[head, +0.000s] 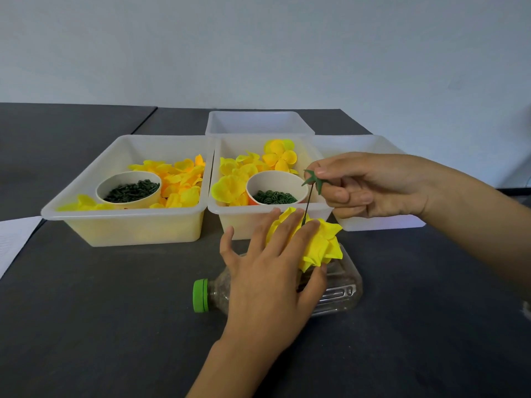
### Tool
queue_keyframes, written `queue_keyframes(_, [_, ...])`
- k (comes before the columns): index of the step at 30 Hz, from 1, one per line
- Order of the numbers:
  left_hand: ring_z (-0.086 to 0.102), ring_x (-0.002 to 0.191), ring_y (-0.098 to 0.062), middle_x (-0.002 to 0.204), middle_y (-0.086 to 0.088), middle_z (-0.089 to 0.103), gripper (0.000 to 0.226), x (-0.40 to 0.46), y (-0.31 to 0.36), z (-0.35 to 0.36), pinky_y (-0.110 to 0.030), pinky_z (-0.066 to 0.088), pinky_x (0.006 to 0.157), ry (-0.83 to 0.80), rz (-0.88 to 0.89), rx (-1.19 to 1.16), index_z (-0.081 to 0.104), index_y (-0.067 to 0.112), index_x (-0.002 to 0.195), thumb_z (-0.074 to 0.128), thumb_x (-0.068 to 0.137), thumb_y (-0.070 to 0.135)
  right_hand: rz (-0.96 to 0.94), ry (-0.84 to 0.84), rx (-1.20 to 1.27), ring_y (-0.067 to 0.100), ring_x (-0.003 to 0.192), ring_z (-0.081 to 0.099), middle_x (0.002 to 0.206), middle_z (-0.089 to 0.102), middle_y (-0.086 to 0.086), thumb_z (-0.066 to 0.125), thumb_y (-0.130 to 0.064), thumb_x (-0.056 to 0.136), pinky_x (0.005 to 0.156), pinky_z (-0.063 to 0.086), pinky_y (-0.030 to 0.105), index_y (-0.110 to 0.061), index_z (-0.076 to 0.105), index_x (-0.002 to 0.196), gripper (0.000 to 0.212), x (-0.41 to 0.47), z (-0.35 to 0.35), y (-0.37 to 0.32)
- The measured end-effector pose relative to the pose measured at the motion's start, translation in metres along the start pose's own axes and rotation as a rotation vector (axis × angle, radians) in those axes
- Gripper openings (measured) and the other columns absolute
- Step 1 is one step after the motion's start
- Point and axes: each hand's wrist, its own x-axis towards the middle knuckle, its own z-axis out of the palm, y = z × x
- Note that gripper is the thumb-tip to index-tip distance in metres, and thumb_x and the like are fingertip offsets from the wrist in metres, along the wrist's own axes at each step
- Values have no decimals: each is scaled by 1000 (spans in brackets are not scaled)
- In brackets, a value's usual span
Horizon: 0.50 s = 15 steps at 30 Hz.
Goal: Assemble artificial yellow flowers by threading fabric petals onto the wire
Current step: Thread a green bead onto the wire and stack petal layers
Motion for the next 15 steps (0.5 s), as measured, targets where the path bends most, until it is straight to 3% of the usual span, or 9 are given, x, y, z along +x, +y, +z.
queue_keyframes(5, [26, 146, -7, 150, 23, 40, 48, -1, -1, 1, -64, 11, 110, 11, 9, -2, 43, 46, 137, 39, 91, 57, 45, 20, -58, 4, 34, 30, 54, 48, 0, 55, -21, 82, 39, 28, 17, -12, 57, 94, 15, 1, 4, 1])
queue_keyframes(15, [27, 146, -8, 150, 23, 39, 49, 0, -3, 3, -64, 11, 110, 14, 9, 0, 43, 46, 137, 39, 90, 58, 52, 56, -94, 6, 37, 32, 54, 49, -1, 54, -25, 87, 42, 27, 19, -11, 61, 95, 18, 3, 4, 5])
